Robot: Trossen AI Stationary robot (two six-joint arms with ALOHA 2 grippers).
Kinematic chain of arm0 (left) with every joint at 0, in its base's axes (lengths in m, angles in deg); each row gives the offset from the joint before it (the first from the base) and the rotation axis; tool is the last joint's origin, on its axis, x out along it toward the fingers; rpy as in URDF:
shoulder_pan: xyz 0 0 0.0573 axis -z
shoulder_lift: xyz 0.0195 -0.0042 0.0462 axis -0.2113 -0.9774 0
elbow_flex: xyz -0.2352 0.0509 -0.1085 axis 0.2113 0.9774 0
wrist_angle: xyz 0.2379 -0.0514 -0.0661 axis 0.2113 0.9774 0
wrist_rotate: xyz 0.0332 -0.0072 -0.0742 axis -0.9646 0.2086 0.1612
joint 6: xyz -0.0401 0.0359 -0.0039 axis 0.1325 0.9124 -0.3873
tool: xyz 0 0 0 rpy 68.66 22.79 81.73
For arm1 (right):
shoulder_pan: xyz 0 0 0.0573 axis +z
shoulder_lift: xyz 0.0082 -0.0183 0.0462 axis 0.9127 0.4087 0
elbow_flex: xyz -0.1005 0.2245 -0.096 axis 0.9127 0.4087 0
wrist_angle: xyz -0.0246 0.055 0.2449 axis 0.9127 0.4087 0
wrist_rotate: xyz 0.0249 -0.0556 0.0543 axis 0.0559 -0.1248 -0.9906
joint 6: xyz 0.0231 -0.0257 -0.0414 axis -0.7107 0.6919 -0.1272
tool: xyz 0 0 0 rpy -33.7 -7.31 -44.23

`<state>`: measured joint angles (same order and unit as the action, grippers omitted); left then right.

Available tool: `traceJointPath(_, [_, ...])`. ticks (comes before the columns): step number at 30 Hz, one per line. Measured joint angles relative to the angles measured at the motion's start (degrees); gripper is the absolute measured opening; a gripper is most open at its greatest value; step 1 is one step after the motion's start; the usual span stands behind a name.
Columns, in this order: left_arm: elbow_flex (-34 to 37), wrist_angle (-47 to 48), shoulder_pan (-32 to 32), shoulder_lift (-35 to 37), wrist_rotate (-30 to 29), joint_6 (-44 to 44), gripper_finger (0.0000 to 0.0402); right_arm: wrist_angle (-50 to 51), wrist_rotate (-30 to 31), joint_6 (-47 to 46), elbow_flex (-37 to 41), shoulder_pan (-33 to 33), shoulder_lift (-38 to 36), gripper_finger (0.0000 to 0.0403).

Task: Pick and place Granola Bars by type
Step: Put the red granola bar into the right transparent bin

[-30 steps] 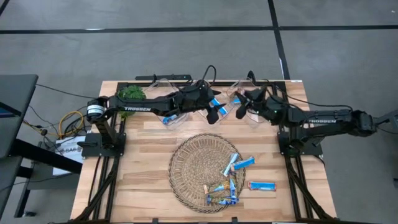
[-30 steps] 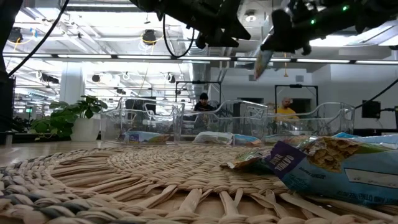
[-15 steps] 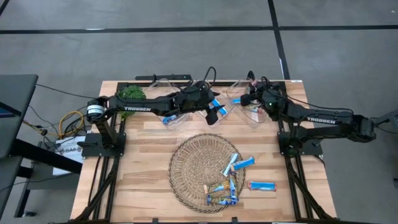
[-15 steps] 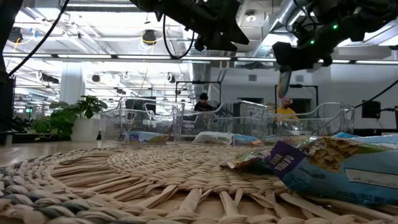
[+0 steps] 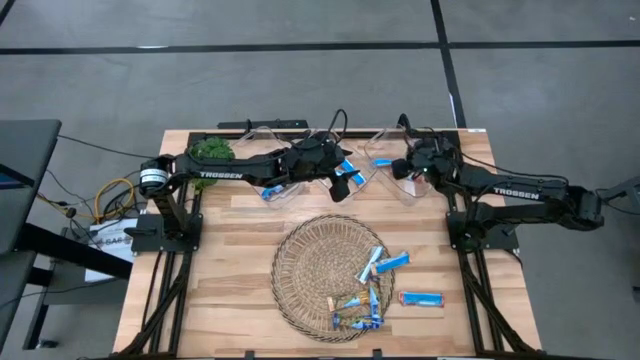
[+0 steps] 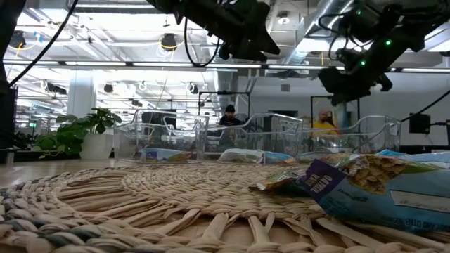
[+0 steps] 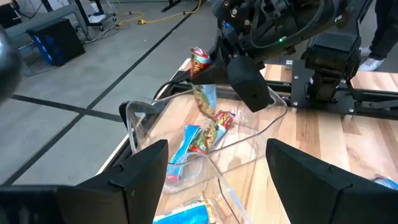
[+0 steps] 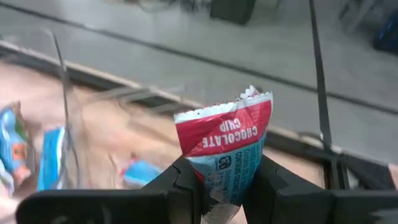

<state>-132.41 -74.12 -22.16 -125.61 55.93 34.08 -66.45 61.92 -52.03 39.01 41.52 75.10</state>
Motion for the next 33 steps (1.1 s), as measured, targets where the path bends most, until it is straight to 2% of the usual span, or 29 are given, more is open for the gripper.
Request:
traceJointPath(4, [0.00,1.13,0.00,0.00,0.02,-0.02,0.0265,3.63,-1.43,-2.72,0.00,-0.46,1.42,0.0072])
traceJointPath(10, [0.00,1.91,0.00,0.00,0.02,-0.07,0.0265,3.97,-7.49,-2.84,0.00,-1.62,5.18,0.0072])
traceJointPath(18, [0.00,1.92,0.02,0.00,0.02,-0.25,0.0265,3.82,-7.55,-2.43,0.00,-3.21,10.61,0.0078])
traceJointPath(21, [0.00,1.90,0.02,0.00,0.02,-0.28,0.0265,2.52,-7.56,-0.16,0.00,-2.75,11.42,0.0102])
traceJointPath(29, [0.00,1.94,0.02,0.00,0.02,-0.28,0.0265,0.56,-7.47,1.01,0.00,-2.75,11.39,0.0219])
traceJointPath(33, [0.00,1.96,0.02,0.00,0.02,-0.28,0.0265,-0.20,-7.63,3.22,0.00,-2.39,10.98,0.0258])
